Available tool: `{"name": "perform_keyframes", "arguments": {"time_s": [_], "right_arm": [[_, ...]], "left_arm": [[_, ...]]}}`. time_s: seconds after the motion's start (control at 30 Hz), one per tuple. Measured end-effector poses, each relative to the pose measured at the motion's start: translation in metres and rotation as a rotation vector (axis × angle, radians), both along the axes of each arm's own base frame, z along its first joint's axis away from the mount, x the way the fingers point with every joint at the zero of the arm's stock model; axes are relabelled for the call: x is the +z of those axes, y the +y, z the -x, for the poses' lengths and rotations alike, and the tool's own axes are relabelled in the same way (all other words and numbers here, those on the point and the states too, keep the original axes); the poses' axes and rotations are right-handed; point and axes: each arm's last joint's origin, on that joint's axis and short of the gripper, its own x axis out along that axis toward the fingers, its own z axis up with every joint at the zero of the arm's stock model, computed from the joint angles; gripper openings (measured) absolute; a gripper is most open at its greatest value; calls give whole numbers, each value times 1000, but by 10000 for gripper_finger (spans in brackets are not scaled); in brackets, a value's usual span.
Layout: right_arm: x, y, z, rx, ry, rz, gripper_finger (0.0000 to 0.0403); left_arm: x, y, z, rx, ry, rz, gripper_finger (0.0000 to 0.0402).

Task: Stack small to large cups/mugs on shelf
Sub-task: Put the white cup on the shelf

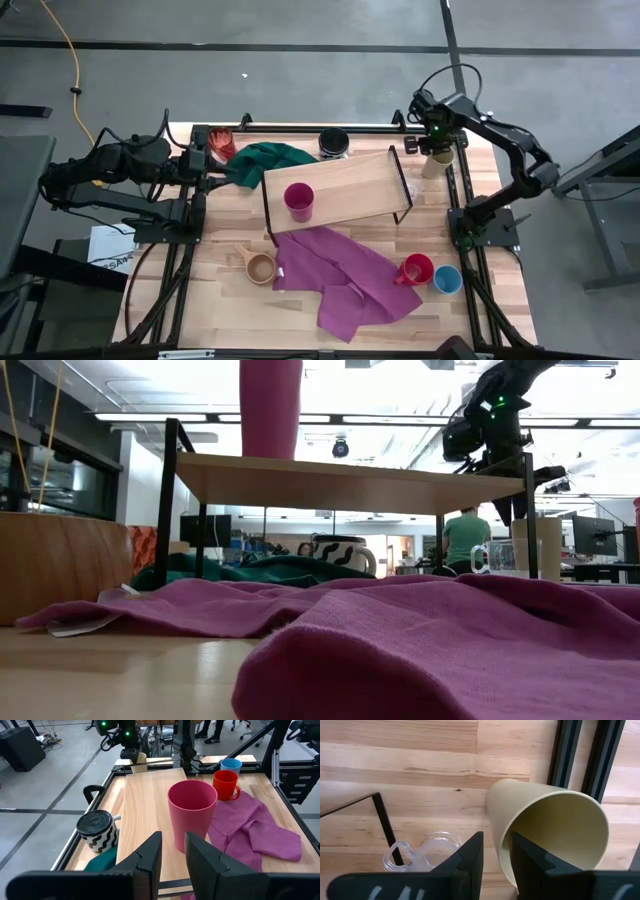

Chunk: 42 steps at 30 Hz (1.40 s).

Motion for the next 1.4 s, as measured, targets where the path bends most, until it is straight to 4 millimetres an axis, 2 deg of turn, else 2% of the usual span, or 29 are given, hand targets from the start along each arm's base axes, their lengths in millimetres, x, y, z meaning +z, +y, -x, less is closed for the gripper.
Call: {"name": "perform_keyframes", "arguments": {"time_s": [0.37, 0.67, 1.03, 1.23, 1.4], "right_arm": [[-4, -2, -2, 6, 3, -17, 75], [-4, -2, -2, 7, 3, -13, 4], [-3, -2, -1, 17, 18, -5, 1], [9, 6, 2, 21, -14, 37, 1], [31, 19, 8, 6, -66, 105, 0]], "left_arm": [[0, 0, 0, 0, 0, 0, 74], [0, 0, 0, 0, 0, 0, 74], [0, 0, 0, 0, 0, 0, 74], [0, 0, 0, 0, 0, 0, 74], [0, 0, 0, 0, -1, 0, 74]]}}
